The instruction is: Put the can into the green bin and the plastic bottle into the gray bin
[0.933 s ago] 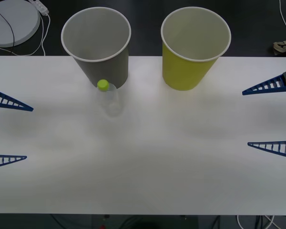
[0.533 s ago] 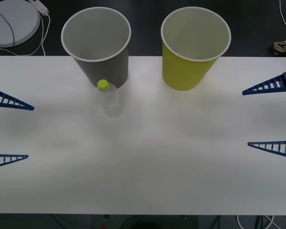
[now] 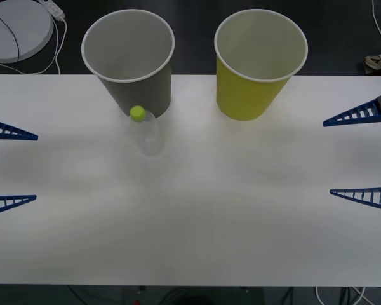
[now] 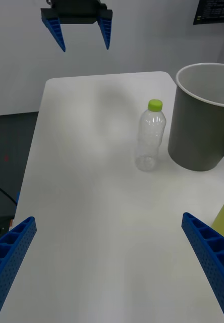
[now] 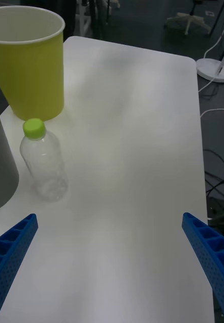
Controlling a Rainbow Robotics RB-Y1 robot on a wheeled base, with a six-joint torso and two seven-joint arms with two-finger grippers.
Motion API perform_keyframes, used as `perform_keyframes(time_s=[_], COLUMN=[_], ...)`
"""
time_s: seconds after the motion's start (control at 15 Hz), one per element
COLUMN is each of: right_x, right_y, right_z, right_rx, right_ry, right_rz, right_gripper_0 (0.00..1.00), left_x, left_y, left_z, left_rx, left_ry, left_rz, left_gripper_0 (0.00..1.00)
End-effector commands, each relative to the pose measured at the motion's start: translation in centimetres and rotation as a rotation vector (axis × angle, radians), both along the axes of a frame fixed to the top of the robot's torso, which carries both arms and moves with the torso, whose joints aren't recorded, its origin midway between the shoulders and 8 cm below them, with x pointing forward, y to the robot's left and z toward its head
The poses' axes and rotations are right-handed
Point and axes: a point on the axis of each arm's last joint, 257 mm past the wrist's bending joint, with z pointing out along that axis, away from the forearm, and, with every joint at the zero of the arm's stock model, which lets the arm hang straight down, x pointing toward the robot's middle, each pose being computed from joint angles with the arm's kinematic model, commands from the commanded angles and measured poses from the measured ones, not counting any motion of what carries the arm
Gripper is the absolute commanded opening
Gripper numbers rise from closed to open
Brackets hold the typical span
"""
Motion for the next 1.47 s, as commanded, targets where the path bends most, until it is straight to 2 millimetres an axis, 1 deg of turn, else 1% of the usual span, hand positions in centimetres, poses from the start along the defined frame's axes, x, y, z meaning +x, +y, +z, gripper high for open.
perform_keyframes(time_s=[0.07,0.13,0.4,0.67,0.87,1.07,1.33,1.47], right_x=[0.0,0.0,0.0,0.0,0.0,0.0,0.0,0.0], right_y=[0.0,0.0,0.0,0.0,0.0,0.0,0.0,0.0], right_z=[0.0,0.0,0.0,0.0,0.0,0.0,0.0,0.0], right_rx=[0.0,0.0,0.0,0.0,0.0,0.0,0.0,0.0], right_ry=[0.0,0.0,0.0,0.0,0.0,0.0,0.0,0.0], right_rz=[0.0,0.0,0.0,0.0,0.0,0.0,0.0,0.0], right_gripper_0=[1.0,1.0,1.0,1.0,1.0,1.0,1.0,1.0], left_x=[1.2,1.5,3.4,5.3,6.7,8.4,9.7,9.8], left_y=[0.2,0.3,0.7,-0.2,-0.8,-1.4,-2.5,-3.2], left_z=[-1.6,-1.9,-4.1,-6.7,-7.7,-8.7,-9.6,-9.6], left_rx=[-0.025,-0.039,-0.033,-0.065,-0.081,-0.055,-0.044,-0.07], left_ry=[0.008,0.004,-0.058,-0.077,-0.1,-0.148,-0.185,-0.182], left_rz=[0.075,0.095,0.189,0.28,0.332,0.367,0.391,0.397], left_gripper_0=[1.0,1.0,1.0,1.0,1.0,1.0,1.0,1.0])
